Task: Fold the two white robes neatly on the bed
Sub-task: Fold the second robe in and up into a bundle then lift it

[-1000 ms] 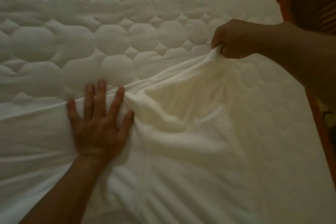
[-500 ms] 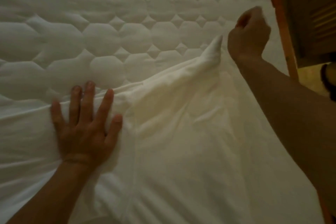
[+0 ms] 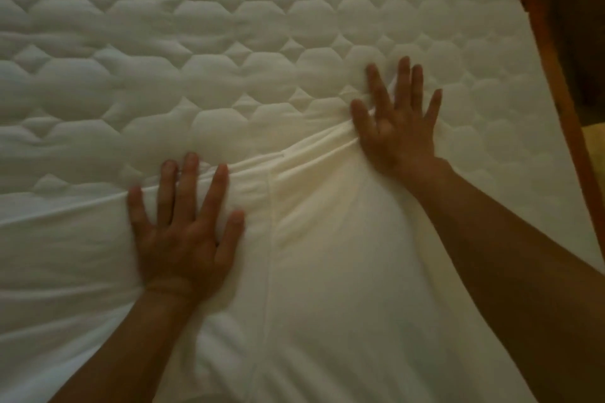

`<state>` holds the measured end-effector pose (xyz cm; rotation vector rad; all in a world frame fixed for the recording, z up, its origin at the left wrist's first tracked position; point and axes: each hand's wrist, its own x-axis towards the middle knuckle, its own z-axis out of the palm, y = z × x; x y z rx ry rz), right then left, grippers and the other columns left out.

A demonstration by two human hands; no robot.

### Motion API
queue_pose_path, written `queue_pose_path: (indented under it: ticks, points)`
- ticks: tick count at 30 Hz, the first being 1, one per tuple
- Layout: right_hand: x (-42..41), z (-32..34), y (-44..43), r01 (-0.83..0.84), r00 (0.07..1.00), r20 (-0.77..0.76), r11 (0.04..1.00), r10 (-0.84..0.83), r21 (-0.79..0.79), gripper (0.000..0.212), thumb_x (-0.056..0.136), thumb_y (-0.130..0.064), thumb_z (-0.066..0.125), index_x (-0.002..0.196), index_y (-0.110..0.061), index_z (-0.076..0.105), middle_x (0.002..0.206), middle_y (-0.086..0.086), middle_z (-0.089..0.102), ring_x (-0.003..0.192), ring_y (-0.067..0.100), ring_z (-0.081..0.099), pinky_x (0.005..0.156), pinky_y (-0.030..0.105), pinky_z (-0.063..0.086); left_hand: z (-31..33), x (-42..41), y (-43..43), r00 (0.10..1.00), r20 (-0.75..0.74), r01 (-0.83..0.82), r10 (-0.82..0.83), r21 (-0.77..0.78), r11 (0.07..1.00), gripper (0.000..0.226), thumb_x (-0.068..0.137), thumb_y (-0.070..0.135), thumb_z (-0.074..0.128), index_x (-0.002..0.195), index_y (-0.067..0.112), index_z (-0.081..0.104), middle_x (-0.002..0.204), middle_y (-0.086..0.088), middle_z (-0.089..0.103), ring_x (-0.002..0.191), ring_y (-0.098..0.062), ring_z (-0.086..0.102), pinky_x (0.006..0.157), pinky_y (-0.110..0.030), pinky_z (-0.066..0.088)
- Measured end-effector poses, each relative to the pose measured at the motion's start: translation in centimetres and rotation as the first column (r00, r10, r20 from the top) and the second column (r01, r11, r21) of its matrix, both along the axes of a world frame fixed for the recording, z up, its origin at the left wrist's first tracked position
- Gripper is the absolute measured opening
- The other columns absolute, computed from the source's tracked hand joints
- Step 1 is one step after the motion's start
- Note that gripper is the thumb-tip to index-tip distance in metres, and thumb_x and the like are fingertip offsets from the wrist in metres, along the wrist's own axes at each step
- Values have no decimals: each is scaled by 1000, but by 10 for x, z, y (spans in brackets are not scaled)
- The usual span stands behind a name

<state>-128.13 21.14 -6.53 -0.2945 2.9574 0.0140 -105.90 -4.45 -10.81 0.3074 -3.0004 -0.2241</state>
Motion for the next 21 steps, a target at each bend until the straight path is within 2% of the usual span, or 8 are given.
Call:
queue_pose_path:
  ticks: [3,5,6,8,10,12,15,21]
  points:
    - [2,4,-4,114,993,-30,993,-114,0,68,96,-68,12,157,-43,-1,167,8,-12,154,27,-12,118,64,-7,9,3,-1,997,73,-6,3,28,1000,65,100,56,29,159,30,33,168,-11,26,154,-34,23,122,-64,9]
    - [15,16,-15,129,982,-133,991,-133,-33,69,97,-68,13,159,-38,1,167,11,-10,154,30,-10,117,66,-5,16,1,-1,992,125,-12,8,35,999,67,99,58,25,159,31,31,169,-9,23,155,-32,21,122,-63,8]
    - [30,26,-24,72,978,-192,996,-82,-57,70,98,-67,15,160,-35,5,167,13,-7,154,31,-7,117,66,-4,22,0,-1,989,149,1,-6,37,999,67,99,59,24,160,30,30,169,-9,22,155,-32,20,122,-62,7]
    - [75,35,-37,-175,962,-228,982,153,-77,70,98,-68,20,159,-34,14,167,15,0,155,29,-2,118,64,-2,30,5,-5,982,178,52,-59,45,998,70,98,61,24,160,28,29,169,-10,22,155,-31,21,123,-62,9]
    - [106,28,-39,-301,952,-57,954,300,-4,72,93,-76,19,157,-45,9,168,11,-8,155,25,-8,118,64,-4,33,14,-22,974,211,78,-79,12,997,75,96,65,25,160,27,28,168,-11,23,155,-32,23,122,-61,11]
    - [101,17,-30,-183,982,53,983,181,22,76,88,-84,16,154,-51,-1,167,5,-15,154,22,-14,118,64,-5,35,29,-51,963,268,44,-32,-40,998,78,94,72,22,161,34,21,170,-10,19,155,-33,19,122,-61,8]
    - [71,5,-27,81,997,18,996,-81,-22,81,84,-87,12,155,-50,-3,167,6,-16,153,22,-16,119,63,-4,35,49,-89,952,296,-62,82,-76,995,77,92,76,19,161,42,14,171,-9,12,157,-34,12,121,-62,4]
    - [70,-2,-29,94,995,-36,995,-95,-23,78,87,-84,12,154,-49,-8,166,7,-19,153,24,-17,120,61,-5,23,48,-95,960,267,-83,86,-22,996,75,92,71,27,161,41,17,171,-11,9,156,-37,12,122,-64,6]
